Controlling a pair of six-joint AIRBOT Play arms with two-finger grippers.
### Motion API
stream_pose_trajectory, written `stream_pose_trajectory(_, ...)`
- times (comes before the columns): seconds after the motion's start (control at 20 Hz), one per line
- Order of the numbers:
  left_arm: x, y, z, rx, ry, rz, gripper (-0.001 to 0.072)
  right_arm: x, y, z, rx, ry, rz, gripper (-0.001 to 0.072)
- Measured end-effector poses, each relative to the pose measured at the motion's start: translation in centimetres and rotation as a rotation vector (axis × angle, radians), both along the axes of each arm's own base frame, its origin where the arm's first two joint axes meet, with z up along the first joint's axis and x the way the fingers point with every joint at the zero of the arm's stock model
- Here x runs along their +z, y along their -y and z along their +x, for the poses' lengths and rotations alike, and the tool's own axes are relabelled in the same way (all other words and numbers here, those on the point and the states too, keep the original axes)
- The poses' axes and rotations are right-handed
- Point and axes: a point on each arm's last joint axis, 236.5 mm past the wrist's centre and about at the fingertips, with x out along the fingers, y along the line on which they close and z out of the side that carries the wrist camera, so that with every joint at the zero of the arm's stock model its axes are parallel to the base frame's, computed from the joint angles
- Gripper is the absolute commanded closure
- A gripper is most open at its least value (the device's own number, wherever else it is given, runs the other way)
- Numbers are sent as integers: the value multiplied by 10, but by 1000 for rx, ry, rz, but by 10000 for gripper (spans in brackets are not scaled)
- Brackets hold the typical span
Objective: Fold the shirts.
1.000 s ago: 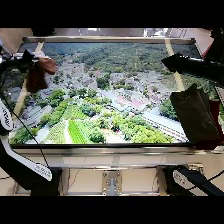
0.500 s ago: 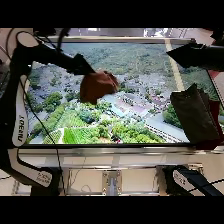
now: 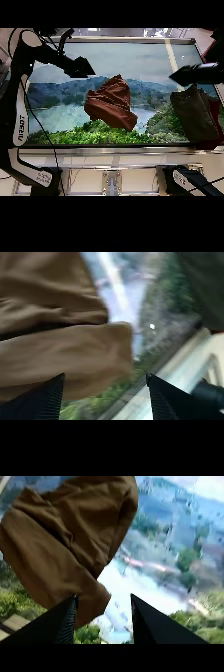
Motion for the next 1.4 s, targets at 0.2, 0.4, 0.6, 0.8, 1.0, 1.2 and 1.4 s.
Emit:
stream_pose_trajectory(0.2, -48, -36, 19, 105, -86, 125, 106, -113, -13, -22, -36, -267, 104, 342)
stream_pose_trajectory(0.4, -101, -46, 29, 129, -189, 173, 107, -191, -36, -54, -45, -464, 215, 342)
stream_pose_trajectory(0.6, -146, -43, 36, 143, -271, 164, 107, -234, -63, -75, -19, -590, 265, 341)
stream_pose_trajectory(0.8, -166, -22, 47, 118, -273, 72, 108, -268, -94, -84, 16, -658, 259, 300)
stream_pose_trajectory(1.0, -182, -18, 67, 147, -212, 62, 109, -293, -121, -90, 33, -692, 252, 300)
stream_pose_trajectory(1.2, -189, -23, 88, 192, -139, 78, 109, -301, -134, -76, -1, -649, 275, 301)
stream_pose_trajectory(1.4, -192, -24, 100, 217, -100, 82, 109, -300, -140, -55, -59, -584, 313, 698)
